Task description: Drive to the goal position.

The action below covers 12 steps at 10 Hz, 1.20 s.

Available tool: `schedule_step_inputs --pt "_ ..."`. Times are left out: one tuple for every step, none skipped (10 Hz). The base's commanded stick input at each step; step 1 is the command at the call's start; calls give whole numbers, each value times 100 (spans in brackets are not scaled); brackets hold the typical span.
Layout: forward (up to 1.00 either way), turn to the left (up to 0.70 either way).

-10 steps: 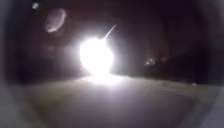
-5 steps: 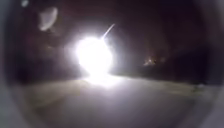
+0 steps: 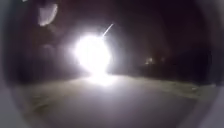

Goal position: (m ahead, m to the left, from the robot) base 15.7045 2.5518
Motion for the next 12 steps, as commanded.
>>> schedule_step_inputs --pt "100 4" --pt "100 4" --pt "100 6" --pt "100 11" --pt "100 15" --pt "100 18" --pt "100 17" --pt "100 17" --pt "100 18" --pt "100 19" --pt "100 17" --pt "100 10"
